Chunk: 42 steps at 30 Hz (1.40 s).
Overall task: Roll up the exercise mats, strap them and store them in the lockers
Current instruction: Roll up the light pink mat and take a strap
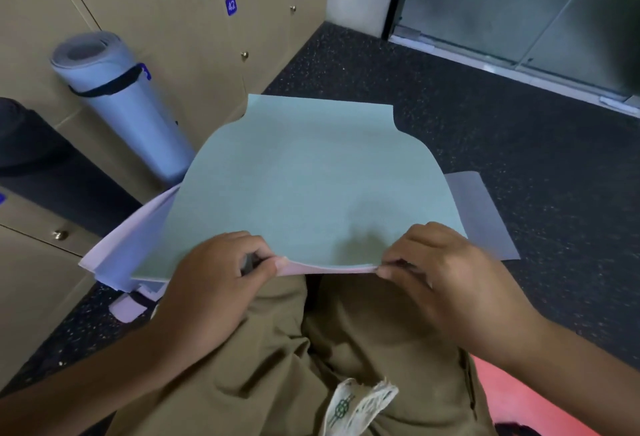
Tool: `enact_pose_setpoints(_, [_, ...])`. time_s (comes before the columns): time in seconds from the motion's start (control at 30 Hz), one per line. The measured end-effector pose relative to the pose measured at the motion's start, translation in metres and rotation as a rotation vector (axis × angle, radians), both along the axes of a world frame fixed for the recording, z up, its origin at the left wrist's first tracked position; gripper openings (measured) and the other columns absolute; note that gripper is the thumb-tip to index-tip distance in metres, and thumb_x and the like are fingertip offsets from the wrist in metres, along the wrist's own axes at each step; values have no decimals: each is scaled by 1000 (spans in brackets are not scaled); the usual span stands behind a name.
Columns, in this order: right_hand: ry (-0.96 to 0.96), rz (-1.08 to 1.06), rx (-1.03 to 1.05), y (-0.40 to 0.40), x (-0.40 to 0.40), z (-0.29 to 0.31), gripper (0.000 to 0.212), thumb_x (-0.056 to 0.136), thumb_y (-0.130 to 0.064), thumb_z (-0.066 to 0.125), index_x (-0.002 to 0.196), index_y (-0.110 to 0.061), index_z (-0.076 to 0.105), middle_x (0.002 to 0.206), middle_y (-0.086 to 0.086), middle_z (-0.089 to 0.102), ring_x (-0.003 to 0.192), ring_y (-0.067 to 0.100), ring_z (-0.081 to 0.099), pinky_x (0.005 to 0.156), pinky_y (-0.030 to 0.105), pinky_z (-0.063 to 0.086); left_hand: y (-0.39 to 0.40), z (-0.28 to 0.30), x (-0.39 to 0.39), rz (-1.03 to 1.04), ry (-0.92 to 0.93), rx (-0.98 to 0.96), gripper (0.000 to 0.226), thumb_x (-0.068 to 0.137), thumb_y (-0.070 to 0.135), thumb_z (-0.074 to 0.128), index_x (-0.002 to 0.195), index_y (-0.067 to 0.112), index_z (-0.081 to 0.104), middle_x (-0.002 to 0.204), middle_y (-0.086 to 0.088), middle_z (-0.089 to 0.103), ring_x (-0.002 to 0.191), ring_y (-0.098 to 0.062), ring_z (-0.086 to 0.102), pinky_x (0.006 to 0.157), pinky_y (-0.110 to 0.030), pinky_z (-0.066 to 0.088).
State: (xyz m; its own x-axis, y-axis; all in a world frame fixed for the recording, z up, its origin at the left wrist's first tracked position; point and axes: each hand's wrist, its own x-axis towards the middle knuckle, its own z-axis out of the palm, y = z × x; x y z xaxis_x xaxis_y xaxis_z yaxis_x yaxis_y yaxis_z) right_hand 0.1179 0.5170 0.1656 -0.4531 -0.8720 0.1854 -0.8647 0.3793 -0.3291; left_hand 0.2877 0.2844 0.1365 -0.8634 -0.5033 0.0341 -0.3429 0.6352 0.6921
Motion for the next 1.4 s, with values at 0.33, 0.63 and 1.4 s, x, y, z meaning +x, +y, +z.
enact_pose_setpoints(0.33, [-387, -28, -94, -12, -5, -23, 32, 88, -61, 61, 89, -36, 80, 82, -17, 64, 79, 5, 65, 66, 23, 49, -10, 7, -6, 52, -79, 198, 33, 67, 59, 80, 69, 26, 73, 57, 1, 56, 55, -14, 51, 54, -28, 35])
enact_pose_setpoints(0.63, [-648, -190, -59, -23, -19, -24, 25, 75, -46, 84, 73, -25, 71, 65, -10, 66, 56, 5, 56, 54, 21, 41, -16, 2, -18, 11, -218, 301, 32, 70, 63, 82, 70, 33, 73, 54, 9, 62, 50, -5, 52, 56, -30, 35])
enact_pose_setpoints(1.4, [34, 393, -206, -29, -55, -62, 42, 89, -47, 79, 74, -8, 71, 69, -1, 49, 71, 22, 45, 66, 32, 40, -49, -20, -32, -412, 98, 18, 27, 84, 49, 73, 76, 27, 61, 74, 15, 53, 75, -9, 52, 67, -22, 40])
